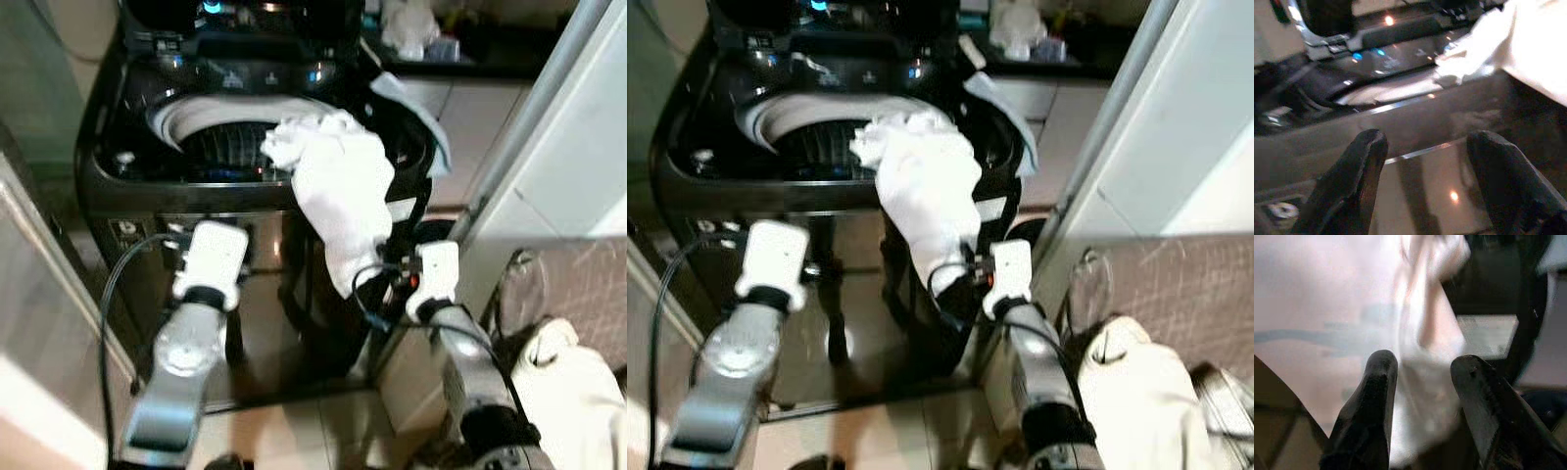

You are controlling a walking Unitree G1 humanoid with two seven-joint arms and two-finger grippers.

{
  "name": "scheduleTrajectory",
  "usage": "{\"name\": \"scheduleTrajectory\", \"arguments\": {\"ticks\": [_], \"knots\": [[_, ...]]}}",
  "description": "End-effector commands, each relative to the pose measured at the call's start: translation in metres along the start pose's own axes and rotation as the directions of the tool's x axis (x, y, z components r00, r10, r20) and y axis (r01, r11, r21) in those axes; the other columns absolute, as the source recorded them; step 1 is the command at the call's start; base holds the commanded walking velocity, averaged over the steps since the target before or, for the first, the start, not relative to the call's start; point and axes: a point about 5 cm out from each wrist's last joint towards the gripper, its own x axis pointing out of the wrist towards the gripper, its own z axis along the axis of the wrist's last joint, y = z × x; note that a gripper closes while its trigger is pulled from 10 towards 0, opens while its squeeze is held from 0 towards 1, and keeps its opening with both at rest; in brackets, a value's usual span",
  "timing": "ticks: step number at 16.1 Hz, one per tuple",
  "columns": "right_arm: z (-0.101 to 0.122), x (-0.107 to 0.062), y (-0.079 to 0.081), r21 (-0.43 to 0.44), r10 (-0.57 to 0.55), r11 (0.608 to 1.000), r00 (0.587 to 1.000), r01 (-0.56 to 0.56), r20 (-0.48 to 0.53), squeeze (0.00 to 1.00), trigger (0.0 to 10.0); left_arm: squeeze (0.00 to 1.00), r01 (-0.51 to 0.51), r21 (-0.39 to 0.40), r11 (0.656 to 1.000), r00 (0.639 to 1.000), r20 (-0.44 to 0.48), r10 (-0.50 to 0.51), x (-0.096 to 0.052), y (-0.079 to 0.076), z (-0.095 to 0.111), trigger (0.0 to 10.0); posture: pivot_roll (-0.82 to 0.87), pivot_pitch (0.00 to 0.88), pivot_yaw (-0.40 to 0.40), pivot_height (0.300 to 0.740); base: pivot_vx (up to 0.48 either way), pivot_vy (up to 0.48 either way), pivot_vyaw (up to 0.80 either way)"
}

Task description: Clothes washing

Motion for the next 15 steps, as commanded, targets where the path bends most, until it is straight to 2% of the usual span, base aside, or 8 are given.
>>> {"name": "scheduleTrajectory", "arguments": {"ticks": [1, 4, 7, 9, 11, 13, 15], "knots": [[0.011, 0.004, 0.001, 0.01, 0.013, 1.0, 1.0, -0.014, 0.029, 0.0, 10.0, 0.0, -0.007, 0.008, 1.0, 1.0, 0.027, 0.007, 0.003, 0.0, 0.008, 10.0, 0.06, 0.0, -0.066, 0.74, 0.0, 0.0, 0.0], [0.013, 0.012, -0.003, 0.025, 0.007, 1.0, 1.0, -0.008, 0.029, 0.0, 10.0, 0.0, -0.023, 0.008, 1.0, 0.999, 0.036, 0.023, 0.01, 0.001, 0.008, 10.0, 0.06, 0.0, -0.066, 0.74, 0.0, 0.0, 0.0], [0.012, 0.017, 0.0, 0.046, 0.019, 0.999, 1.0, -0.02, 0.009, 0.0, 10.0, 0.0, -0.01, 0.01, 1.0, 0.999, 0.053, 0.009, 0.013, -0.001, 0.009, 10.0, 0.06, 0.0, -0.061, 0.74, 0.0, 0.0, 0.0], [-0.002, 0.019, -0.004, 0.129, -0.02, 0.991, 0.995, 0.032, -0.095, 0.0, 10.0, 0.0, -0.01, 0.012, 1.0, 0.998, 0.054, 0.009, 0.012, 0.0, 0.01, 10.0, 0.07, 0.0, -0.057, 0.74, 0.0, 0.0, 0.0], [-0.013, 0.018, -0.004, 0.164, -0.042, 0.984, 0.987, 0.067, -0.152, 0.0, 10.0, 0.0, -0.018, 0.018, 1.0, 0.998, 0.053, 0.017, 0.009, 0.005, 0.01, 10.0, 0.09, 0.033, -0.045, 0.74, 0.0, 0.0, 0.0], [-0.021, 0.018, 0.003, 0.154, -0.026, 0.987, 0.983, 0.054, -0.181, 0.0, 10.0, 0.0, -0.022, 0.034, 0.999, 0.999, 0.049, 0.02, 0.003, 0.01, 0.01, 10.0, 0.12, 0.055, -0.032, 0.74, 0.0, 0.0, 0.0], [-0.029, 0.02, 0.004, 0.126, -0.043, 0.989, 0.973, 0.073, -0.225, 0.0, 10.0, 0.0, -0.024, 0.035, 0.999, 0.999, 0.047, 0.023, 0.0, 0.013, 0.01, 10.0, 0.13, 0.072, -0.021, 0.74, 0.0, 0.0, 0.0]]}}
